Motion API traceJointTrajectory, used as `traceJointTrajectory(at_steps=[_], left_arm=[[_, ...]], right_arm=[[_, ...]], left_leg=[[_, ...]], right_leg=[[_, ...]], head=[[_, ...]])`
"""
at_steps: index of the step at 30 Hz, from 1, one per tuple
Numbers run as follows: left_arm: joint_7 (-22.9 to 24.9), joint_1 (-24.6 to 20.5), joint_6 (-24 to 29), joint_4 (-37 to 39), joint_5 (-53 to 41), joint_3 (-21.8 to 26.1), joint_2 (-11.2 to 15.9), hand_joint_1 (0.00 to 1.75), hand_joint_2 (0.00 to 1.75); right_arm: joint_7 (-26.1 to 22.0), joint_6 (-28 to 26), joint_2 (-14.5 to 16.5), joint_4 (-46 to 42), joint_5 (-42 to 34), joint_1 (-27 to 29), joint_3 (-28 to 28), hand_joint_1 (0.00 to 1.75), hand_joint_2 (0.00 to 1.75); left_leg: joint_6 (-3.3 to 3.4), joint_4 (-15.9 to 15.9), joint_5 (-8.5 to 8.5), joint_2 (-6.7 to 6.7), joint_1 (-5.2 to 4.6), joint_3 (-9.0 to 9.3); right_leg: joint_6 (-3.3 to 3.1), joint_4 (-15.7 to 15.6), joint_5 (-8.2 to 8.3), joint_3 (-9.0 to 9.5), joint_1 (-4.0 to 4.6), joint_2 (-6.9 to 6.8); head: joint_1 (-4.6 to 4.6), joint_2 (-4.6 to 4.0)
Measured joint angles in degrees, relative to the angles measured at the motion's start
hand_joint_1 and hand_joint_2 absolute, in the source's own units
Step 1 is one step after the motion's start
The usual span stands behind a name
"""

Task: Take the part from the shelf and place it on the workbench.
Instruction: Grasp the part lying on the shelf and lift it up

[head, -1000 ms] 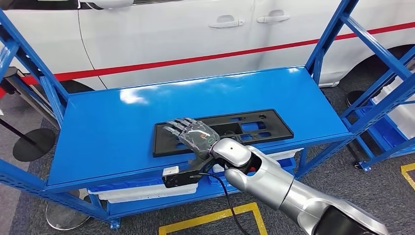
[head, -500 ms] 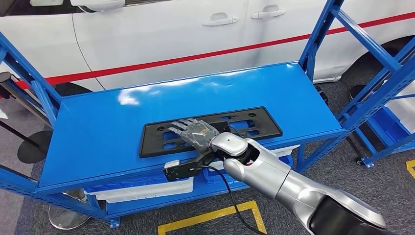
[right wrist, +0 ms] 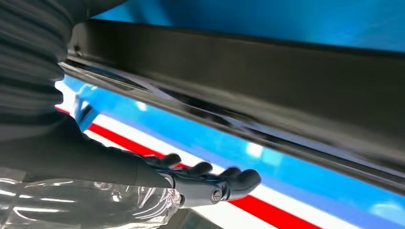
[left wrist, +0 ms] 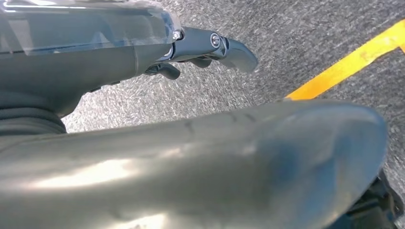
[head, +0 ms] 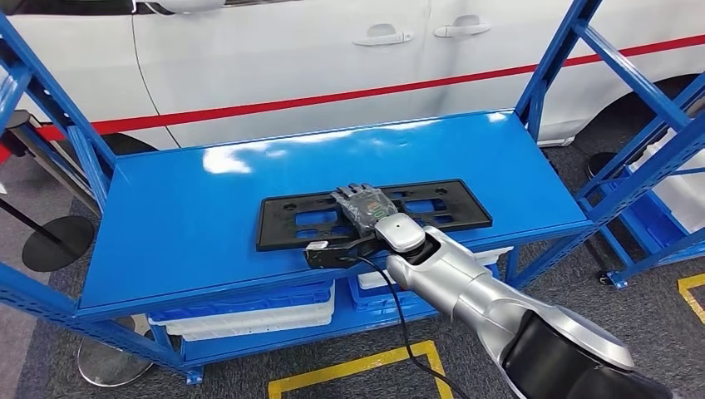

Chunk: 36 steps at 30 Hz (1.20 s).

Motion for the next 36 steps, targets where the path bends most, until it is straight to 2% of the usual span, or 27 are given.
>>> traceJointTrajectory(at_steps=[1, 3, 5, 7, 9, 10, 12, 14, 15, 16, 17, 19, 20, 21, 24, 25, 27, 29, 30, 31, 32, 34, 35, 36], left_arm=[[-0.09, 0.00, 0.05, 0.00, 0.01, 0.03, 0.06, 0.00, 0.00], [-0.29, -0.08, 0.14, 0.00, -0.02, 0.07, 0.14, 0.00, 0.00], [-0.42, -0.18, 0.21, 0.00, -0.07, 0.10, 0.17, 0.00, 0.00], [-0.49, -0.21, 0.25, 0.00, -0.16, 0.10, 0.19, 0.00, 0.00], [-0.52, -0.20, 0.34, 0.00, -0.29, 0.13, 0.23, 0.00, 0.00], [-0.55, -0.21, 0.40, 0.00, -0.36, 0.15, 0.27, 0.00, 0.00], [-0.62, -0.20, 0.51, 0.00, -0.45, 0.24, 0.34, 0.00, 0.00], [-0.67, -0.15, 0.57, 0.00, -0.49, 0.35, 0.38, 0.00, 0.00], [-0.68, -0.12, 0.61, 0.00, -0.50, 0.40, 0.40, 0.00, 0.00], [-0.72, -0.09, 0.66, 0.00, -0.51, 0.45, 0.43, 0.00, 0.00], [-0.76, -0.09, 0.71, 0.00, -0.51, 0.49, 0.45, 0.00, 0.00], [-1.02, -0.15, 0.90, 0.00, -0.49, 0.58, 0.52, 0.00, 0.00], [-1.16, -0.20, 1.01, 0.00, -0.47, 0.67, 0.56, 0.00, 0.00], [-1.29, -0.22, 1.13, 0.00, -0.45, 0.80, 0.60, 0.00, 0.00], [-1.40, -0.13, 1.37, 0.00, -0.38, 1.21, 0.68, 0.00, 0.00], [-1.42, -0.13, 1.43, 0.00, -0.37, 1.31, 0.70, 0.00, 0.00], [-1.49, -0.19, 1.49, 0.00, -0.36, 1.42, 0.72, 0.00, 0.00], [-1.53, -0.19, 1.51, 0.00, -0.37, 1.48, 0.74, 0.00, 0.00], [-1.53, -0.16, 1.51, 0.00, -0.38, 1.49, 0.75, 0.00, 0.00], [-1.53, -0.13, 1.50, 0.00, -0.39, 1.50, 0.76, 0.00, 0.00], [-1.53, -0.12, 1.48, 0.00, -0.41, 1.50, 0.77, 0.00, 0.00], [-1.53, -0.17, 1.41, 0.00, -0.48, 1.50, 0.77, 0.00, 0.00], [-1.52, -0.23, 1.37, 0.00, -0.54, 1.50, 0.77, 0.00, 0.00], [-1.52, -0.25, 1.32, 0.00, -0.59, 1.50, 0.77, 0.00, 0.00]], right_arm=[[0.23, -0.26, 0.22, 1.13, 0.36, -0.41, -0.01, 0.00, 1.75], [0.83, -0.55, 0.67, 3.21, 1.28, -1.23, -0.05, 0.00, 1.75], [1.82, -0.65, 1.05, 4.74, 2.52, -1.74, -0.11, 0.00, 1.75], [2.92, -0.74, 1.32, 5.89, 3.87, -1.99, -0.13, 0.00, 1.75], [3.92, -0.69, 1.56, 7.04, 5.26, -2.27, -0.13, 0.00, 1.75], [4.43, -0.55, 1.69, 7.67, 5.98, -2.44, -0.13, 0.01, 1.75], [5.29, -0.16, 1.96, 8.90, 7.28, -2.70, -0.13, 0.04, 1.75], [5.69, 0.07, 2.09, 9.89, 8.20, -2.76, -0.11, 0.72, 1.75], [5.74, 0.11, 2.13, 10.28, 8.50, -2.75, -0.11, 1.11, 1.75], [5.77, 0.13, 2.14, 10.64, 8.73, -2.75, -0.10, 1.52, 1.75], [5.79, 0.15, 2.16, 10.93, 8.90, -2.75, -0.10, 1.63, 1.75], [5.88, 0.21, 2.23, 11.36, 9.25, -2.76, -0.10, 1.69, 1.75], [5.95, 0.23, 2.28, 11.51, 9.48, -2.76, -0.11, 1.71, 1.75], [6.01, 0.21, 2.32, 11.64, 9.71, -2.78, -0.13, 1.72, 1.75], [6.06, 0.10, 2.35, 11.93, 10.06, -2.85, -0.20, 1.74, 1.75], [6.06, 0.09, 2.35, 12.02, 10.10, -2.91, -0.24, 1.74, 1.75], [6.03, 0.02, 2.35, 12.20, 10.21, -3.05, -0.32, 1.75, 1.75], [5.93, -0.04, 2.35, 12.39, 10.30, -2.91, -0.34, 1.75, 1.75], [5.88, -0.06, 2.35, 12.47, 10.31, -2.80, -0.36, 1.75, 1.75], [5.84, -0.10, 2.35, 12.53, 10.33, -2.70, -0.38, 1.75, 1.75], [5.82, -0.17, 2.35, 12.57, 10.34, -2.72, -0.43, 1.75, 1.75], [5.79, -0.41, 2.35, 12.63, 10.31, -2.79, -0.63, 1.75, 1.75], [5.80, -0.65, 2.35, 12.66, 10.27, -2.81, -0.74, 1.75, 1.75], [5.81, -0.93, 2.35, 12.67, 10.21, -2.79, -0.86, 1.75, 1.75]], left_leg=[[-0.02, 0.00, 0.01, -0.01, 0.00, 0.04], [-0.14, -0.02, 0.05, -0.03, 0.01, 0.13], [-0.61, -0.08, 0.18, -0.06, -0.05, 0.07], [-1.30, -0.30, 0.38, -0.07, -0.02, 0.04], [-1.96, -0.36, 0.25, -0.04, -0.06, 0.10], [-2.16, 0.47, -0.48, -0.03, -0.10, -0.20], [-2.33, 5.54, -3.69, -0.01, -0.09, -2.30], [-2.50, 12.59, -6.93, 0.00, -0.08, -5.28], [-2.60, 14.42, -7.30, 0.00, -0.07, -5.96], [-2.68, 14.10, -6.58, 0.01, -0.05, -5.60], [-2.71, 11.61, -4.99, 0.02, -0.01, -4.19], [-2.60, 3.91, -1.93, 0.04, 0.07, -0.14], [-2.37, 1.27, -1.22, 0.02, 0.04, 1.15], [-2.10, -0.09, -1.06, -0.01, -0.05, 1.72], [-1.11, -0.45, -0.76, -0.01, -0.18, 1.57], [-0.78, -0.60, -0.55, 0.04, -0.09, 1.56], [-0.35, -0.80, -0.25, 0.20, 0.09, 1.44], [-0.24, -0.80, -0.17, 0.32, 0.09, 1.18], [-0.24, -0.79, -0.16, 0.36, 0.08, 1.12], [-0.24, -0.79, -0.15, 0.36, 0.09, 1.12], [-0.27, -0.78, -0.16, 0.34, 0.10, 1.19], [-0.47, -0.78, -0.22, 0.26, 0.08, 1.37], [-0.73, -0.78, -0.23, 0.18, 0.01, 1.34], [-1.04, -0.80, -0.18, 0.12, -0.04, 1.26]], right_leg=[[-0.06, -1.30, 1.24, 0.72, -0.08, 0.00], [-0.54, -8.30, 4.67, 4.34, -0.06, 0.00], [-1.22, -13.91, 6.33, 7.12, 0.36, 0.00], [-1.70, -15.07, 6.43, 7.54, 0.76, 0.06], [-2.25, -15.86, 6.91, 7.85, 0.58, 0.04], [-2.62, -16.36, 7.22, 8.06, 0.43, -0.04], [-3.18, -17.02, 7.67, 8.22, 0.29, -0.21], [-3.40, -17.00, 7.80, 7.98, 0.41, -0.22], [-3.43, -16.94, 7.83, 7.91, 0.47, -0.21], [-3.43, -16.85, 7.85, 7.87, 0.50, -0.20], [-3.38, -16.69, 7.82, 7.86, 0.49, -0.19], [-3.06, -16.04, 7.64, 7.62, 0.57, -0.14], [-2.78, -15.66, 7.56, 7.36, 0.64, -0.08], [-2.48, -15.36, 7.55, 7.09, 0.71, -0.02], [-1.63, -15.07, 7.62, 6.71, 0.64, 0.09], [-1.32, -14.41, 7.03, 6.42, 0.58, 0.09], [-0.70, -9.76, 3.98, 4.35, 0.35, 0.08], [-0.22, -2.09, 0.35, 0.82, 0.14, 0.06], [-0.09, 0.42, -0.30, -0.32, 0.03, 0.04], [-0.06, 0.86, 0.16, -0.43, -0.06, 0.03], [-0.10, -1.10, 1.67, 0.66, -0.15, 0.02], [-0.43, -9.05, 5.34, 4.87, -0.15, 0.01], [-0.66, -12.47, 6.42, 6.51, -0.03, 0.02], [-0.90, -14.55, 6.83, 7.42, 0.13, 0.03]], head=[[0.00, 0.00], [-0.01, -0.01], [-0.02, -0.01], [-0.03, -0.01], [-0.06, -0.01], [-0.11, -0.01], [-0.18, -0.01], [-0.22, -0.01], [-0.22, -0.01], [-0.22, -0.01], [-0.22, -0.01], [-0.21, -0.01], [-0.18, -0.01], [-0.16, 0.00], [-0.14, -0.01], [-0.12, -0.01], [-0.07, -0.01], [-0.06, -0.01], [-0.06, -0.01], [-0.06, -0.01], [-0.06, -0.01], [-0.06, -0.01], [-0.07, 0.00], [-0.08, -0.01]])
